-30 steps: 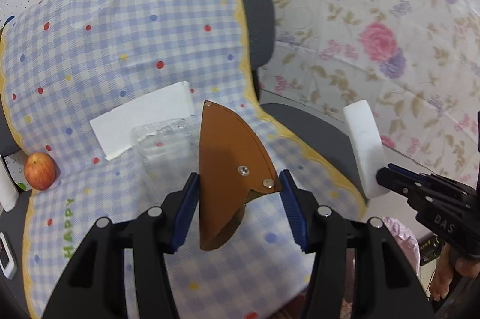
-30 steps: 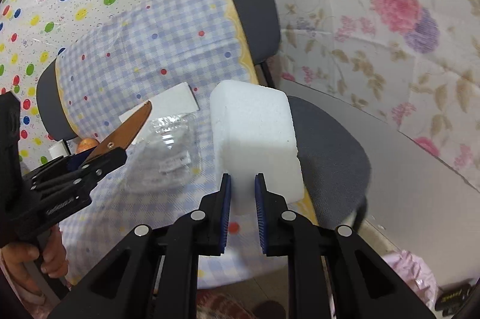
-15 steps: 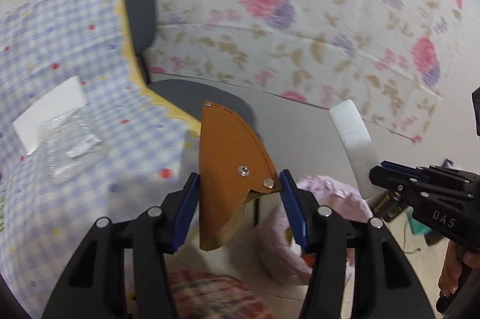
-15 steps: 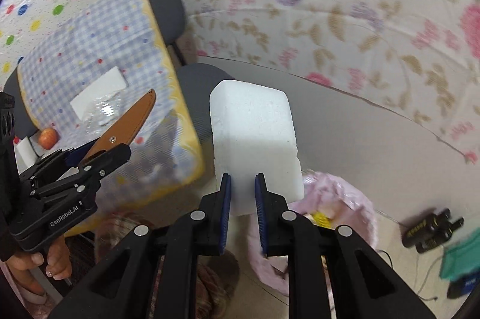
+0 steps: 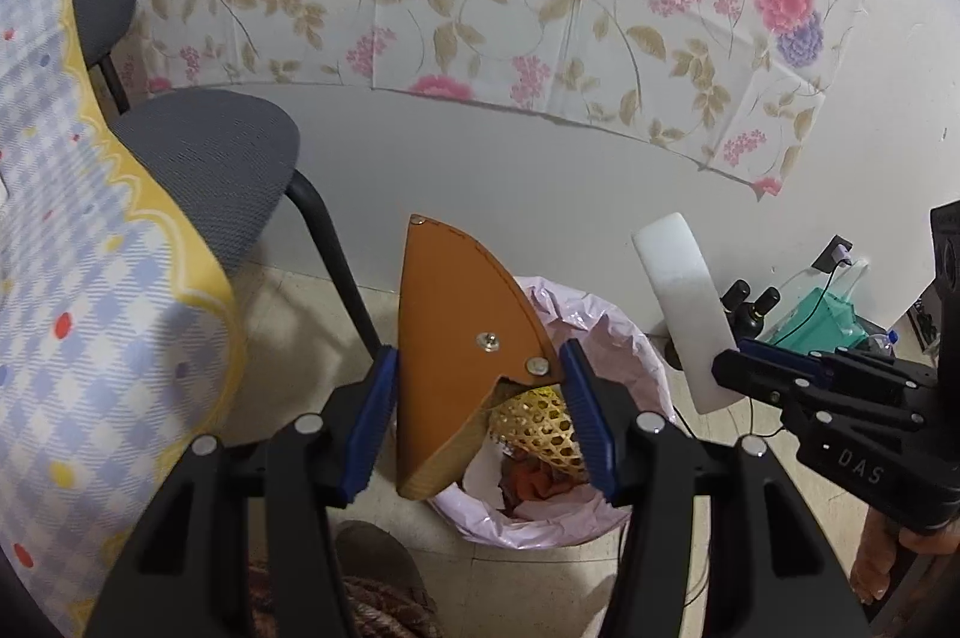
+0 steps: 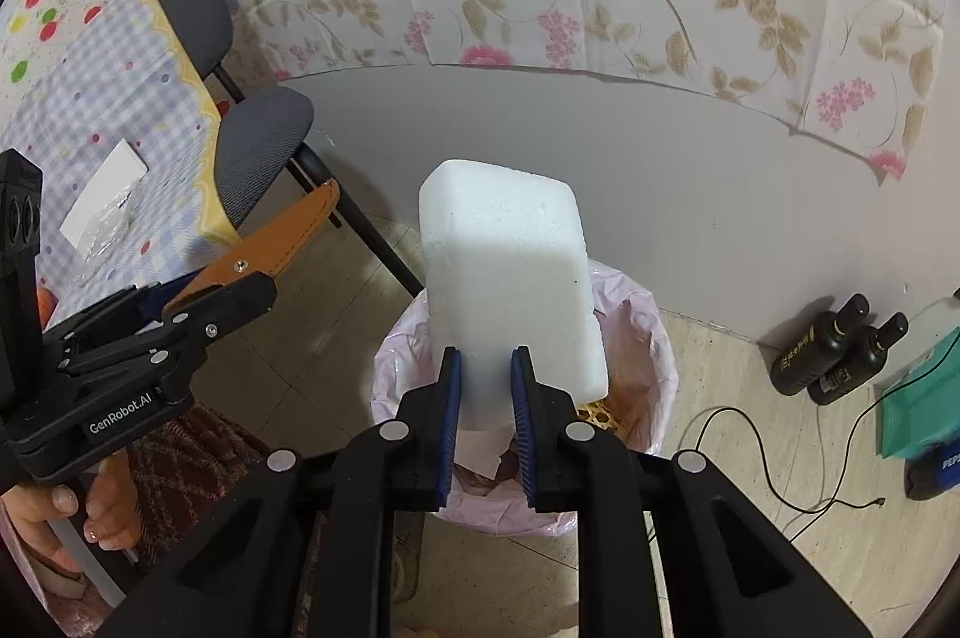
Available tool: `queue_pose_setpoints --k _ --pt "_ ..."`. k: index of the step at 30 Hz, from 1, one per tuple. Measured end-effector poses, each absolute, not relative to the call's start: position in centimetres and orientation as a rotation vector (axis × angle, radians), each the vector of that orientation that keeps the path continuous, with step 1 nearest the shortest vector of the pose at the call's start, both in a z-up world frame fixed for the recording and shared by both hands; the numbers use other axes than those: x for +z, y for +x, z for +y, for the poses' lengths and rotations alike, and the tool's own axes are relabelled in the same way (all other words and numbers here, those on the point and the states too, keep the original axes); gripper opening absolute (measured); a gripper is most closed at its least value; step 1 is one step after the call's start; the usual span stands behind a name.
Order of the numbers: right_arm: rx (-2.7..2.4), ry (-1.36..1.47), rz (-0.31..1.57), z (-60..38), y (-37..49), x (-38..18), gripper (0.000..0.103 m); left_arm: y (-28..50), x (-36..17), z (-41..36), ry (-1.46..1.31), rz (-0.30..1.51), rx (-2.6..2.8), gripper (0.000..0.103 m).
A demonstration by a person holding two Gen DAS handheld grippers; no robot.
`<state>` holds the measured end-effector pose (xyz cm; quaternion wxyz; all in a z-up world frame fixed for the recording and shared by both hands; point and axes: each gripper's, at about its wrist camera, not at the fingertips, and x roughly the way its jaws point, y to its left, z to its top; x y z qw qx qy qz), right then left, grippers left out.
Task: Collect trash
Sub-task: 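Carry the sheath and foam block over the bin and open both tools, then move both tools back above the chair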
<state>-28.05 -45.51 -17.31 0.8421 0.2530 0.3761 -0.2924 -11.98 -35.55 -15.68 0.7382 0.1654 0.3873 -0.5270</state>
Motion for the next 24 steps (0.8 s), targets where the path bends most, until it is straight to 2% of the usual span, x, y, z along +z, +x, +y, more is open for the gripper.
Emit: queue_pose_setpoints --k 4,5,7,16,24 --pt "-0.613 0.585 0.779 -47.1 -27.9 -18.0 0.025 -12.1 -16.1 -37.2 0.378 0.854 -1.169 0.056" --pt "-0.620 0.591 0.778 -47.4 -27.9 -18.1 0.027 -12.1 -16.2 -37.7 0.390 0.856 -1.160 0.066" --pt "-0.635 0.603 0.772 -47.8 -28.0 -18.1 0.043 -11.9 -16.1 -37.9 0.386 0.851 -1.148 0.073" --pt "-0.650 0.498 0.704 -46.7 -27.5 -13.7 0.043 -8.3 -13.5 -33.3 0.310 0.822 -1.022 0.073" --pt "-0.410 0.352 0.669 -41.1 -20.6 -9.4 0.043 -3.8 -8.7 -24.1 0.230 0.784 -0.764 0.073"
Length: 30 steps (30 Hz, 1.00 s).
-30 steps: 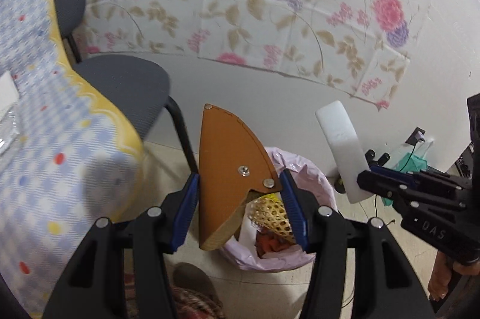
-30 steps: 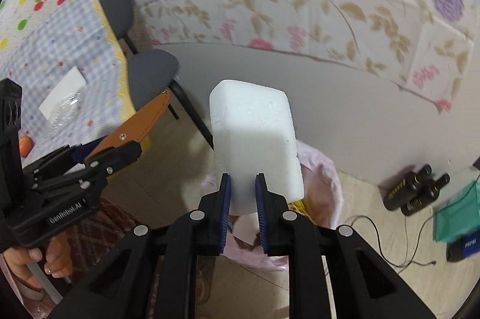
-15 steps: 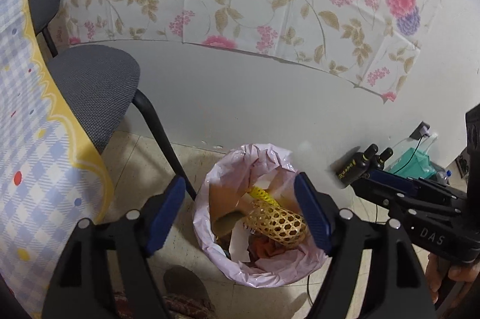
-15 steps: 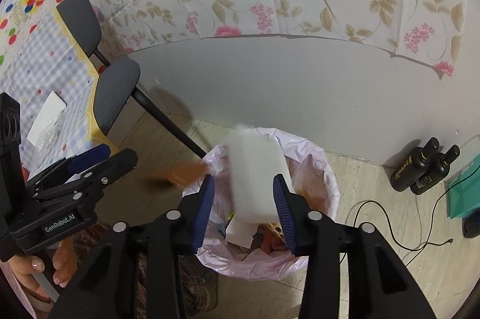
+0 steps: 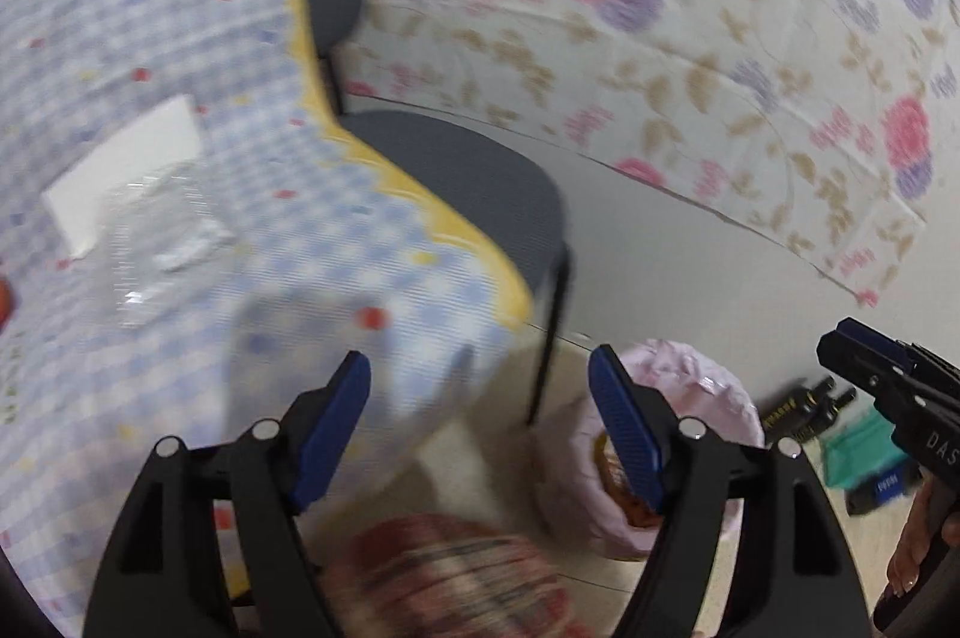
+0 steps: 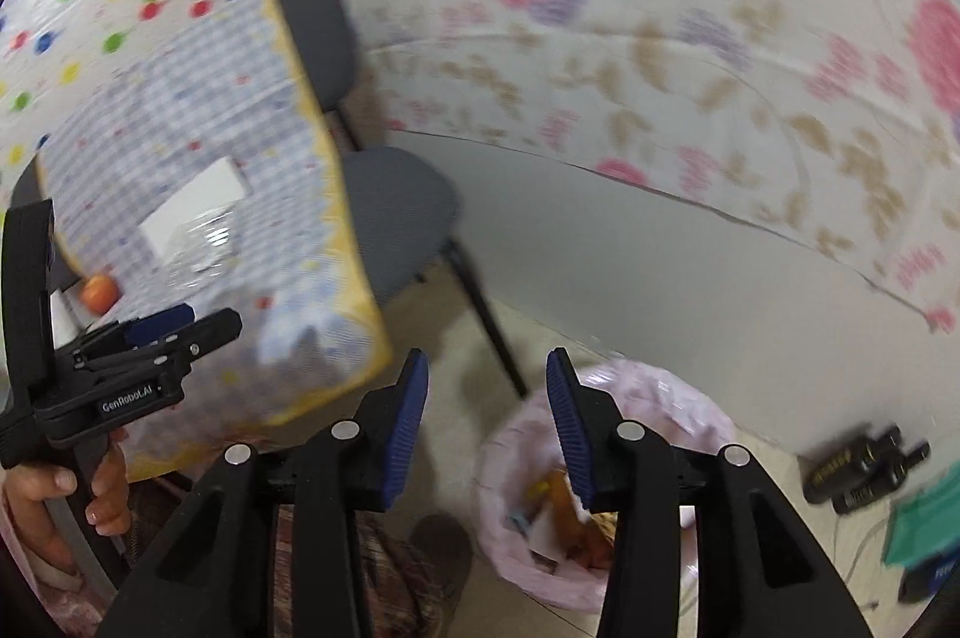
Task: Collect trash
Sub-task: 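Move both tools back above the chair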
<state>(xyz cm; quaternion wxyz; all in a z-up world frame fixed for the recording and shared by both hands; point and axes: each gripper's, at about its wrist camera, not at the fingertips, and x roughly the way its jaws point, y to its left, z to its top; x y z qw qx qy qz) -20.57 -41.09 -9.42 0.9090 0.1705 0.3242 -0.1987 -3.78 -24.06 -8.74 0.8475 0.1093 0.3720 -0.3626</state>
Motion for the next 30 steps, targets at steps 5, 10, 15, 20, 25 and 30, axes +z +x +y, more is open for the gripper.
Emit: queue_pose_setpoints --k 5,10,15,20,25,30 --pt "-0.250 0.294 0.662 -36.8 -14.4 -7.7 0.043 -0.9 -5.9 -17.4 0.196 0.723 -0.561 0.073" --pt "-0.109 0.233 0.658 -31.8 -9.2 -6.4 0.043 1.9 -4.5 -11.6 0.143 0.695 -0.416 0.073" --pt "0.000 0.181 0.651 -27.6 -5.4 -4.6 0.043 4.0 -3.2 -6.9 0.136 0.687 -0.284 0.073" --pt "0.097 0.159 0.660 -24.1 -2.3 -2.8 0.043 4.6 -1.8 -3.5 0.139 0.684 -0.215 0.073" --pt "0.176 0.112 0.684 -20.9 0.6 -1.6 0.043 4.6 -0.5 -0.7 0.142 0.688 -0.169 0.073" --pt "0.231 0.093 0.646 -19.0 1.6 -0.9 0.043 4.0 0.2 1.3 0.157 0.686 -0.116 0.073"
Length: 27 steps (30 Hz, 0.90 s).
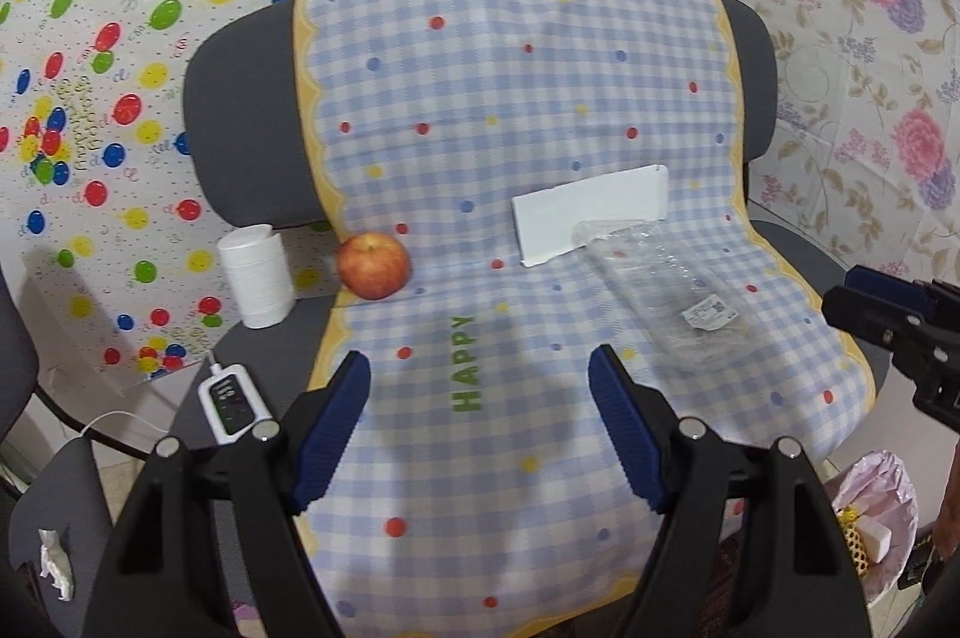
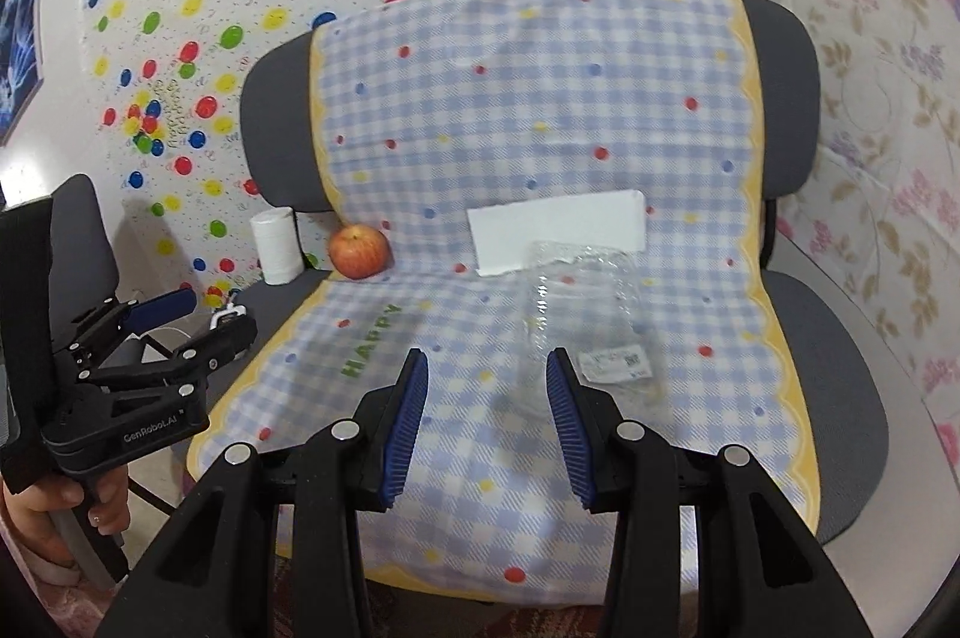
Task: Collect trash
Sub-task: 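Move both tools back above the chair, then lower the right tool onto the clear plastic tray and close it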
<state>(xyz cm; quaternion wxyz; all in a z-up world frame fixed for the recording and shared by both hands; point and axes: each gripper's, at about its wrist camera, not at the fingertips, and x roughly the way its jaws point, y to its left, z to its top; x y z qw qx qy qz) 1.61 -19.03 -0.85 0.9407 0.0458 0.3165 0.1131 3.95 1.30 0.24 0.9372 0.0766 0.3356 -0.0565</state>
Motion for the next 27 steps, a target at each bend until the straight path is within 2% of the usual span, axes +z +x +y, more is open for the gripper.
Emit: queue_pose_setpoints --k 12,18,20,27 --pt "0.324 0.103 0.631 -17.4 2.8 -1.2 0.043 2.8 1.3 6.1 0.092 0.698 0.054 0.074" --pt "0.291 0.115 0.659 -18.7 3.5 -2.1 0.041 4.9 -0.2 5.8 0.081 0.721 0.034 0.074" --pt "0.267 0.106 0.666 -19.3 3.8 -2.5 0.036 5.6 -0.9 5.4 0.078 0.728 0.016 0.074" --pt "0.202 0.104 0.690 -21.2 5.6 -4.0 0.036 8.9 -4.0 4.5 0.100 0.781 -0.012 0.074"
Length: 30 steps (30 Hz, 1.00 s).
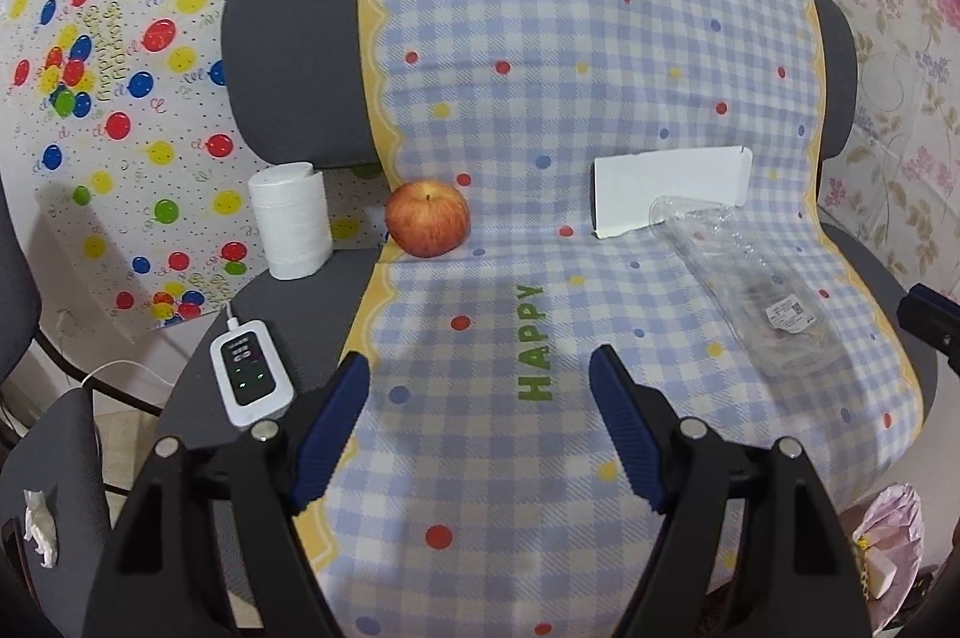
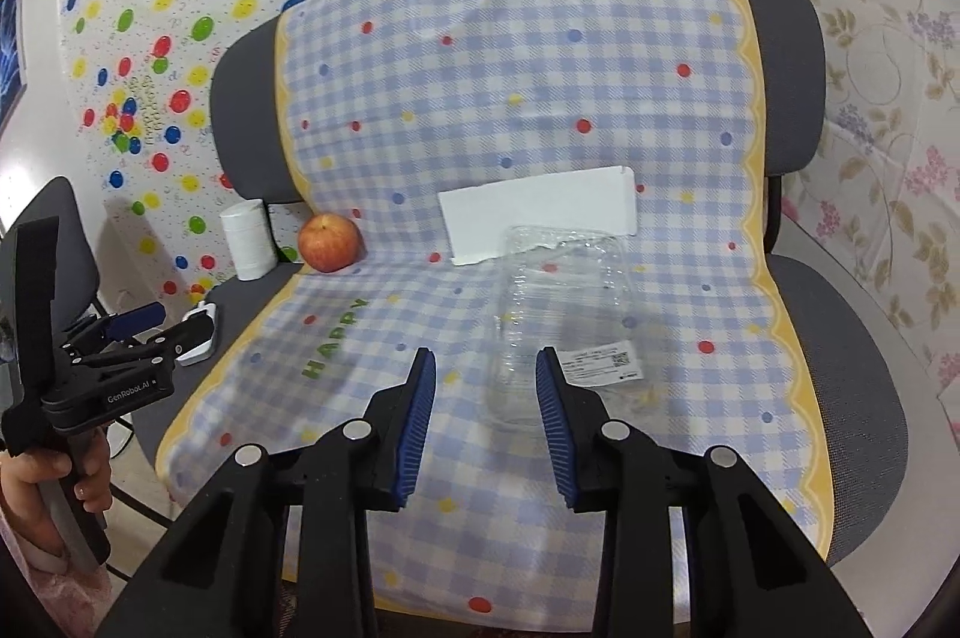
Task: Collect trash
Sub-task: 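Lower the right tool onto the clear plastic tray and close it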
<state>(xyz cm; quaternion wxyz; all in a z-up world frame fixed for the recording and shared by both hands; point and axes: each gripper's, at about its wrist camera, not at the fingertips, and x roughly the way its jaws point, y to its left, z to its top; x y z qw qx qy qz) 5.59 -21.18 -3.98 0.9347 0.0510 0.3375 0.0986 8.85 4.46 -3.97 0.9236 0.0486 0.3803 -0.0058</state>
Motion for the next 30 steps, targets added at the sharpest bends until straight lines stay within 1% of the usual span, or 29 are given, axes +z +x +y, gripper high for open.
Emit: queue_pose_setpoints --k 1,4,7,17,21,30 --pt "0.192 0.106 0.696 -21.4 6.0 -4.3 0.036 9.2 -4.3 4.3 0.103 0.783 -0.016 0.074" --pt "0.176 0.110 0.705 -22.0 6.8 -5.0 0.036 10.5 -5.3 3.9 0.110 0.791 -0.027 0.083" --pt "0.156 0.121 0.726 -22.8 8.0 -5.8 0.037 11.8 -5.9 3.7 0.104 0.796 -0.032 0.085" --pt "0.076 0.132 0.781 -26.3 11.9 -7.9 0.037 16.9 -9.0 2.3 0.114 0.818 -0.071 0.086" --pt "0.065 0.130 0.829 -27.4 14.4 -9.6 0.032 18.8 -9.5 1.2 0.135 0.818 -0.100 0.086" --pt "0.042 0.110 0.927 -28.0 20.6 -13.1 0.032 23.8 -10.3 -1.6 0.164 0.825 -0.178 0.086"
